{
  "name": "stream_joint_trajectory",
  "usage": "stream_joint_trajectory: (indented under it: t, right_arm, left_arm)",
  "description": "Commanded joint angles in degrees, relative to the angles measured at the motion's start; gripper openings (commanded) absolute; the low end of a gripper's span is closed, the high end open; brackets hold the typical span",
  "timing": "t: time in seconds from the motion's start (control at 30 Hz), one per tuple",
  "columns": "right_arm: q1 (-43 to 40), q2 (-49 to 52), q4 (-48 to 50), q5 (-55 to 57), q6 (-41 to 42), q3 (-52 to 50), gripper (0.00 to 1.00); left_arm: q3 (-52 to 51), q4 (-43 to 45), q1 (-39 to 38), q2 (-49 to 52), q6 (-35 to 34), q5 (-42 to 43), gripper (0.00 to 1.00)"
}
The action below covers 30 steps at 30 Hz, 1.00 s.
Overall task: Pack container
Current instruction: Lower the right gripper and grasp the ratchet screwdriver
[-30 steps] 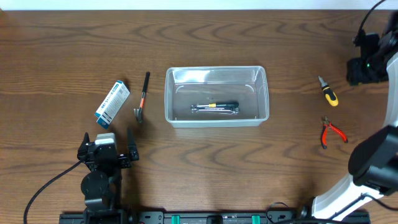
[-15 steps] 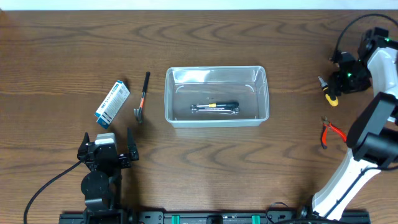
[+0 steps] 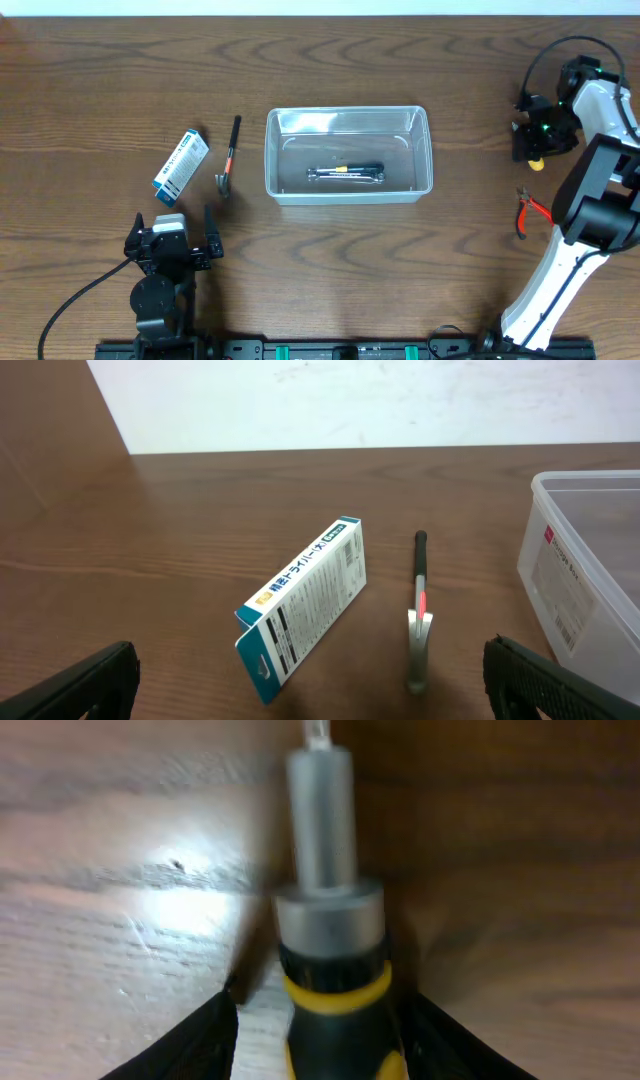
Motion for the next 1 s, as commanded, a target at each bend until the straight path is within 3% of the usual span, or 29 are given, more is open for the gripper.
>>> stream_joint_trajectory:
  t: [0.0, 0.13, 0.2, 0.3, 0.5, 0.63, 0.97]
  right_arm:
    - [0.8, 1.4, 0.3, -0.7, -0.7, -0.3, 0.54]
    - [0.8, 1.5, 0.3, -0.7, 0.0, -0.3, 0.50]
    - [0.8, 1.5, 0.3, -0.6, 1.2, -0.3, 0.43]
    - [0.7, 1.5, 0.0, -0.5, 2.6, -0.3, 0.24]
    - [0.8, 1.4, -0.8, -0.5, 4.8, -0.3, 0.06]
    - [0.9, 1.1, -1.4, -0.5, 6.1, 0.0, 0.01]
    - [3.3, -3.8, -1.4, -1.0, 7.6, 3.6, 0.02]
  left_arm:
    - [-1.5, -0.5, -0.2, -0.3, 0.5, 0.2, 0.98]
    - [-1.5, -0.5, -0.2, -0.3, 0.5, 0.2, 0.98]
    - [-1.5, -0.5, -0.2, -0.3, 0.5, 0.2, 0.98]
    - [-1.5, -0.5, -0.2, -0.3, 0.5, 0.2, 0.98]
    - [-1.5, -0.5, -0.2, -0.3, 0.5, 0.2, 0.98]
    - [-1.5, -0.5, -0.2, -0.3, 0.5, 0.2, 0.98]
    - [-1.5, -0.5, -0.2, -0.3, 0.5, 0.2, 0.98]
